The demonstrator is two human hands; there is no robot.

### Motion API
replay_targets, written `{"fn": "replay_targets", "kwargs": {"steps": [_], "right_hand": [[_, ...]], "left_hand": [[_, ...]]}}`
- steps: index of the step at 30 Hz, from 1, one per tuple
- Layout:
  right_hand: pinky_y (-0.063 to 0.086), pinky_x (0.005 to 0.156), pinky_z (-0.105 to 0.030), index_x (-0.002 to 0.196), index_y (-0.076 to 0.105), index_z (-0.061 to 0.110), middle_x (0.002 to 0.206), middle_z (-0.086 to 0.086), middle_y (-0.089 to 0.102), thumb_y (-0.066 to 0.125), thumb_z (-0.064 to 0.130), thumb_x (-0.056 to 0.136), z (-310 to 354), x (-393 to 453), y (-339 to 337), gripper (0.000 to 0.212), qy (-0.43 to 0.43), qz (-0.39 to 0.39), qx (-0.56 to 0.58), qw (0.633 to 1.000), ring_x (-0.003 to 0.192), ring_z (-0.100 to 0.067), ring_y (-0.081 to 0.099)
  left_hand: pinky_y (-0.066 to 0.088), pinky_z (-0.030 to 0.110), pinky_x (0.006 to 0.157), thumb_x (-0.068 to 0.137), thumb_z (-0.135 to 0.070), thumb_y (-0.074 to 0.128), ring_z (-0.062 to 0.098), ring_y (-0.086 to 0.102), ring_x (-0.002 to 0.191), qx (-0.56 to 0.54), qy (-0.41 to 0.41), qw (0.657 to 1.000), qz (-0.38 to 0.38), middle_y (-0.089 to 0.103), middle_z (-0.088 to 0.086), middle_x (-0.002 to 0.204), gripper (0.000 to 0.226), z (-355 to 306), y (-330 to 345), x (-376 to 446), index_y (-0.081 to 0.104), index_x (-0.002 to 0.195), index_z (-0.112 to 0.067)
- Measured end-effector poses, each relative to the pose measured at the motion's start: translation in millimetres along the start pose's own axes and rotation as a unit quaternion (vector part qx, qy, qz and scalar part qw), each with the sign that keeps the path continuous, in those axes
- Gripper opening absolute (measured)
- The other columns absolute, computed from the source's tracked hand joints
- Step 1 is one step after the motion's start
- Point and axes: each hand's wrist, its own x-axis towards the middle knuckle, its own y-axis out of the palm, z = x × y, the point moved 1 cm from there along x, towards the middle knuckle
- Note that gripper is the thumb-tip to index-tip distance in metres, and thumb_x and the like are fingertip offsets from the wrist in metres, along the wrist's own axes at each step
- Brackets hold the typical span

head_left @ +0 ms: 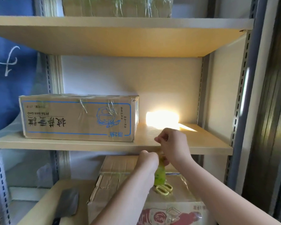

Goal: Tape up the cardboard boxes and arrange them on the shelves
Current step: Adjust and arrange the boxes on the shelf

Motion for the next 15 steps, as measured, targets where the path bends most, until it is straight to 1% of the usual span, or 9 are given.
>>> {"fn": "replay_targets", "kwargs": {"steps": [2,4,5,7,9,11,12,13,15], "right_hand": [[0.055,0.066,-0.037,0.076,0.065,0.015,0.083,0.008,0.061,0.070,0.022,0.089,-7.5,10.5,6.5,0.015,-0.008,0.013,-0.052,0.999,0.067,-0.015,0.059],[0.044,0.070,-0.028,0.085,0.069,0.015,0.103,0.002,0.053,0.076,0.031,0.083,-13.8,22.6,3.6,0.018,-0.019,0.024,-0.102,0.994,0.079,-0.014,0.053],[0.040,0.071,-0.026,0.096,0.068,0.013,0.109,0.000,0.047,0.079,0.037,0.079,-15.8,27.6,0.4,0.031,-0.016,0.036,-0.129,0.991,0.083,-0.015,0.051],[0.042,0.076,-0.028,0.117,0.054,0.010,0.120,-0.006,0.040,0.081,0.048,0.072,-18.5,36.7,-4.0,0.065,0.006,0.065,-0.155,0.986,0.090,-0.020,0.052],[0.046,0.081,-0.031,0.124,0.049,0.015,0.128,-0.006,0.041,0.079,0.056,0.070,-16.3,42.1,-1.7,0.074,0.011,0.097,-0.154,0.983,0.092,-0.019,0.052],[0.048,0.079,-0.033,0.120,0.054,0.019,0.127,-0.004,0.047,0.074,0.061,0.074,-14.6,43.2,4.6,0.066,0.025,0.097,-0.159,0.982,0.093,-0.018,0.056],[0.047,0.076,-0.033,0.117,0.055,0.018,0.125,-0.004,0.048,0.072,0.057,0.078,-11.8,40.2,7.1,0.057,0.026,0.067,-0.155,0.985,0.095,-0.020,0.059],[0.047,0.073,-0.033,0.114,0.056,0.018,0.124,-0.003,0.048,0.070,0.049,0.084,-7.4,31.2,8.5,0.045,0.013,0.017,-0.144,0.989,0.095,-0.022,0.061],[0.046,0.062,-0.033,0.103,0.057,0.016,0.113,-0.001,0.052,0.059,0.033,0.093,-3.0,-6.6,10.5,0.021,-0.090,-0.124,-0.111,0.982,0.084,-0.021,0.060]], "left_hand": [[0.052,0.028,0.066,0.088,-0.015,0.055,0.021,0.070,0.076,0.028,0.028,0.999,0.007,0.074,0.005,0.077,0.030,5.3,-2.1,5.9,0.052,0.117,-0.009],[0.052,0.028,0.070,0.089,-0.019,0.056,0.019,0.070,0.068,0.020,0.066,0.997,0.030,0.074,0.004,0.074,0.026,10.7,-3.4,12.2,0.061,0.111,-0.006],[0.052,0.028,0.071,0.093,-0.018,0.055,0.017,0.069,0.064,0.004,0.079,0.996,0.048,0.074,0.003,0.072,0.021,12.3,-3.7,13.8,0.063,0.108,-0.005],[0.052,0.031,0.076,0.100,-0.016,0.052,0.017,0.069,0.062,-0.027,0.081,0.994,0.068,0.075,0.004,0.075,0.016,12.6,-4.5,16.9,0.063,0.105,-0.007],[0.052,0.032,0.079,0.099,-0.020,0.055,0.020,0.070,0.072,-0.014,0.100,0.992,0.070,0.076,0.005,0.081,0.017,11.3,-6.8,16.5,0.064,0.106,-0.008],[0.048,0.028,0.079,0.095,-0.035,0.060,0.020,0.067,0.089,0.056,0.125,0.990,0.036,0.074,0.003,0.096,0.033,10.3,-9.3,16.4,0.064,0.111,-0.007],[0.043,0.027,0.079,0.093,-0.043,0.061,0.020,0.064,0.097,0.090,0.138,0.986,0.004,0.070,0.000,0.103,0.042,11.3,-12.2,13.7,0.061,0.116,-0.008],[0.040,0.026,0.080,0.092,-0.046,0.060,0.018,0.061,0.100,0.112,0.157,0.981,-0.028,0.067,-0.002,0.107,0.046,15.3,-18.6,5.3,0.056,0.120,-0.009],[0.038,0.026,0.075,0.096,-0.041,0.054,0.014,0.058,0.093,0.135,0.217,0.962,-0.094,0.064,-0.006,0.100,0.030,40.4,-43.1,-20.0,0.053,0.113,-0.015]]}}
